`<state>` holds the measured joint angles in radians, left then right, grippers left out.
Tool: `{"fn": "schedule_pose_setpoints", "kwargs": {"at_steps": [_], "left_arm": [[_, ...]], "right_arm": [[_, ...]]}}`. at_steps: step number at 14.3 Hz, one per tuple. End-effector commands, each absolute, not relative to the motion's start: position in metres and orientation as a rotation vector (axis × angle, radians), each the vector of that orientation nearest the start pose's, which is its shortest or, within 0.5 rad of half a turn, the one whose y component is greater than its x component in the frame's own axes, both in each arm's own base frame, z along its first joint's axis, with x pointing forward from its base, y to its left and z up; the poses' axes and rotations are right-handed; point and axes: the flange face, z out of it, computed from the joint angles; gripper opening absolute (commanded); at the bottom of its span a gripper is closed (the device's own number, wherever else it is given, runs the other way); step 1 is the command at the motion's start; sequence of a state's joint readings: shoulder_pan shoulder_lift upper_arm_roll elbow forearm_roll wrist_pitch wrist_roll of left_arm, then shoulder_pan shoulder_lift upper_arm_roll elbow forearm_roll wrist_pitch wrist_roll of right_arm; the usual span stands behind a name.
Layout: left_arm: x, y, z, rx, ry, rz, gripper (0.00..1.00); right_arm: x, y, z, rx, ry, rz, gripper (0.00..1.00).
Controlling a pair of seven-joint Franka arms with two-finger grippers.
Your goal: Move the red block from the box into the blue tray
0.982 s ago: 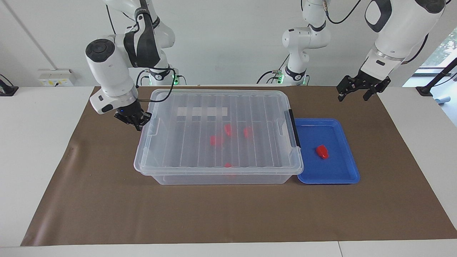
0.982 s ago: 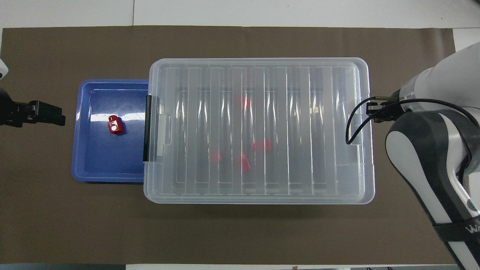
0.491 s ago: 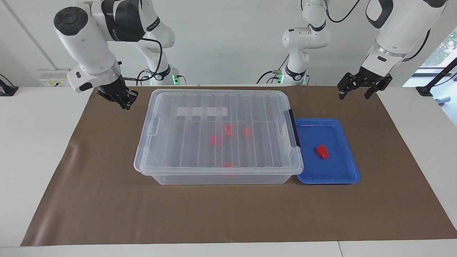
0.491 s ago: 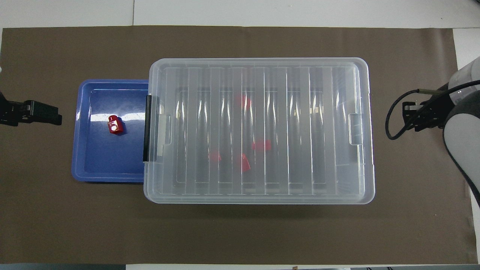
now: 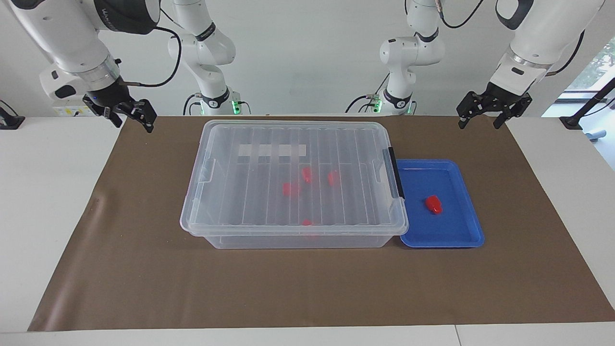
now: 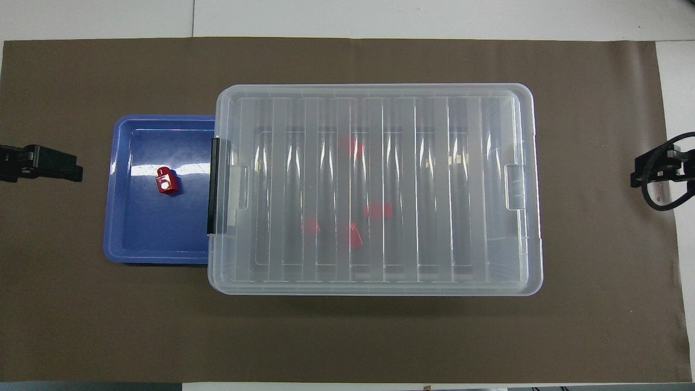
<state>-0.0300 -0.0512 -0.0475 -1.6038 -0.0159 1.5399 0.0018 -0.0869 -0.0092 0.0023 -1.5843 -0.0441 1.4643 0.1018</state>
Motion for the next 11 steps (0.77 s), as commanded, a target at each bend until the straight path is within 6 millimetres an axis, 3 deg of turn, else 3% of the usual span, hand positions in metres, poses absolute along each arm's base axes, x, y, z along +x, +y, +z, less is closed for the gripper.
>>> {"fn": "schedule_pose_setpoints", "kwargs": {"at_steps": [1, 4, 11], "left_arm": [[0.534, -0.040, 0.637, -3.170, 0.148, 0.047, 1.00], [0.533, -0.039, 0.636, -3.171, 0.175, 0.049, 1.00], [0.532, -0.040, 0.634, -3.169, 0.182, 0.047, 1.00]], "right_arm": [[0.540, -0.050, 0.608, -3.165, 0.215, 0.150, 1.00], [0.544, -0.052, 0.597, -3.166, 0.215, 0.120, 1.00], [0.548, -0.047, 0.603, -3.168, 0.194, 0.103, 1.00]]}}
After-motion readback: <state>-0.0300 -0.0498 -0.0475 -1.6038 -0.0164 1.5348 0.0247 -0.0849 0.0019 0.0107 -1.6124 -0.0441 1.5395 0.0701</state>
